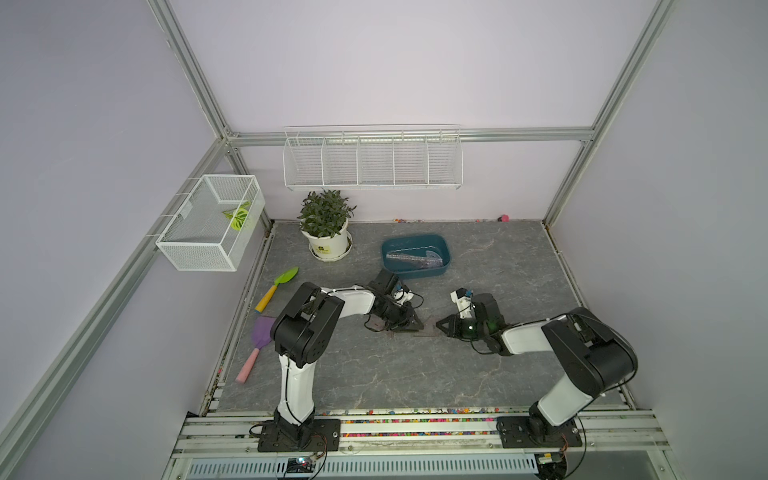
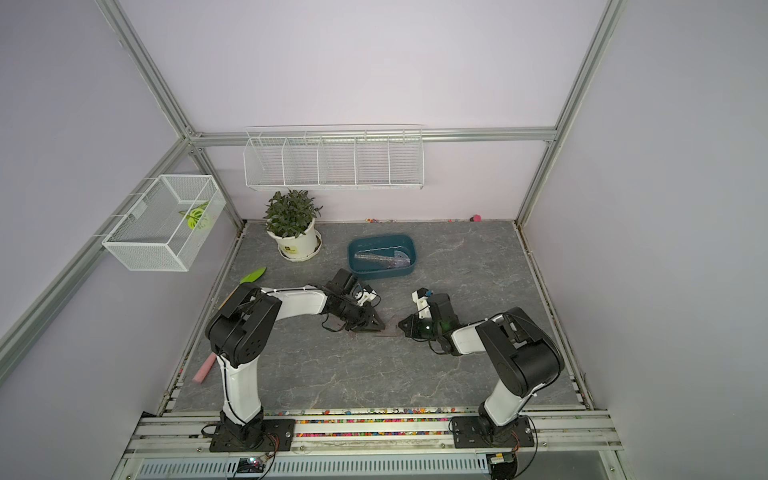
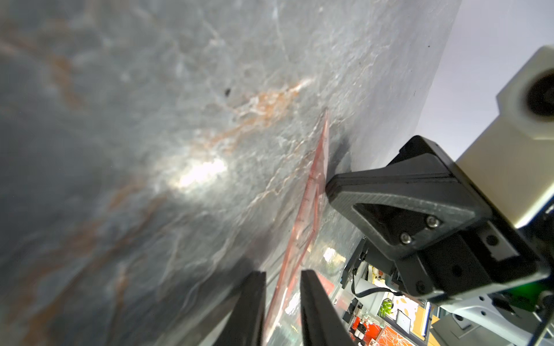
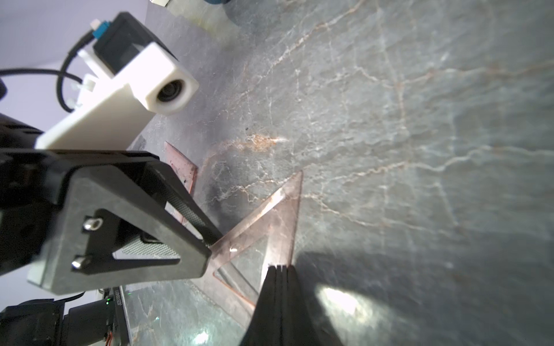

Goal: Put the scattered rulers into the storage box
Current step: Pick up the ruler from the center of the board.

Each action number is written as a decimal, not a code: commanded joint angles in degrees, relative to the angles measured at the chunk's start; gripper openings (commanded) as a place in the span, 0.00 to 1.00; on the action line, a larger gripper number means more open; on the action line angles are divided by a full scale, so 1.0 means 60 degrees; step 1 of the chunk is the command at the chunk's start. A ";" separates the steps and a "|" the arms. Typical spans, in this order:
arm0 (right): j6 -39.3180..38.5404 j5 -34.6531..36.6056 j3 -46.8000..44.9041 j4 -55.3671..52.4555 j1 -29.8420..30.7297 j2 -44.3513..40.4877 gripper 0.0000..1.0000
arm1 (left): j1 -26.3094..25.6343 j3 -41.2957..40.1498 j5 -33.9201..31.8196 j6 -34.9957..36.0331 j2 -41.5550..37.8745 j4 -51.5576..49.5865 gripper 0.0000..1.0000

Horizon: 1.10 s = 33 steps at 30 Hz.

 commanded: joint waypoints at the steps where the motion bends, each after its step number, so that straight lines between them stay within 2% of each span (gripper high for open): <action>1: -0.0085 0.0498 -0.0401 -0.0986 0.0057 0.0049 0.00 | 0.0003 -0.0339 0.0079 -0.0183 0.0292 0.0158 0.21; 3: -0.0063 0.0477 -0.0451 -0.0912 0.0084 0.0049 0.00 | 0.0003 -0.0403 0.0180 -0.0284 0.0336 0.0313 0.15; 12: -0.0039 0.0545 -0.0511 -0.0936 0.0098 -0.0139 0.00 | 0.0003 -0.0484 0.0369 -0.0499 0.0448 0.0739 0.00; 20: 0.0029 0.0404 -0.0487 -0.1286 -0.0002 -0.0820 0.00 | -0.0012 -0.0608 0.0484 -0.0616 0.0300 0.0958 0.00; 23: -0.0144 0.0307 -0.0307 -0.2193 -0.0417 -0.1800 0.06 | -0.0012 -0.0666 0.0530 -0.0591 0.0060 0.0941 0.00; 26: -0.0517 0.0547 -0.0068 -0.3395 -0.1006 -0.2985 0.17 | -0.0012 -0.0658 0.0573 -0.0542 -0.0272 0.0888 0.00; 29: -0.0739 0.0775 0.0035 -0.4157 -0.1451 -0.3691 0.18 | 0.0003 -0.0599 0.0571 -0.0535 -0.0616 0.0804 0.00; 33: -0.0807 0.0643 -0.0028 -0.4242 -0.1698 -0.3778 0.18 | 0.0003 -0.0522 0.0565 -0.0586 -0.1066 0.0826 0.00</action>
